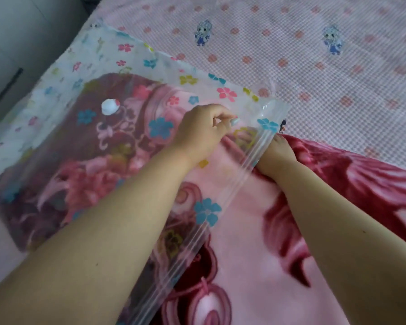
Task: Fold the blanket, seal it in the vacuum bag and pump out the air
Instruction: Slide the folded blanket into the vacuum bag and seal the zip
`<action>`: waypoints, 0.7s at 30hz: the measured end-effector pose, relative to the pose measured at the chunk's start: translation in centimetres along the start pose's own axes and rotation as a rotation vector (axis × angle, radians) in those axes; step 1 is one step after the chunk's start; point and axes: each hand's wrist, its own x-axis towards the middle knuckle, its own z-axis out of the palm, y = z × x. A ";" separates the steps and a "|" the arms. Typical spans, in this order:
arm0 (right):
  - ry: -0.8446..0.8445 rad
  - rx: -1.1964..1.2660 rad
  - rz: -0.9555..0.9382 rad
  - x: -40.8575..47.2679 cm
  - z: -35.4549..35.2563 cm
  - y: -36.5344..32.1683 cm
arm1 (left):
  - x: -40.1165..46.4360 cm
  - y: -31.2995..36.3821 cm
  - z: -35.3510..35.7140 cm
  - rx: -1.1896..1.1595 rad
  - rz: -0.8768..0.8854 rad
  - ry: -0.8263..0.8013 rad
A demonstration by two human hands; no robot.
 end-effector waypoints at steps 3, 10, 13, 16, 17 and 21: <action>0.077 0.068 0.146 -2.5 1.2 -2.1 | -4.9 -1.0 -1.5 -0.144 -0.178 0.101; 0.289 0.200 -0.212 -11.3 3.4 -13.0 | -17.8 -2.6 -5.6 0.084 -0.399 0.509; 0.059 0.217 -0.294 -13.8 4.9 -17.9 | -23.3 -3.5 -6.8 0.127 -0.508 0.543; -0.063 0.080 -0.435 -16.4 6.7 -21.4 | -28.3 -4.3 -7.6 0.156 -0.601 0.606; -0.101 0.039 -0.461 -17.3 7.2 -22.3 | -29.8 -4.8 -7.7 0.176 -0.622 0.631; -0.145 -0.119 -0.535 -21.1 8.9 -24.1 | -36.0 -7.3 -7.0 0.271 -0.920 0.726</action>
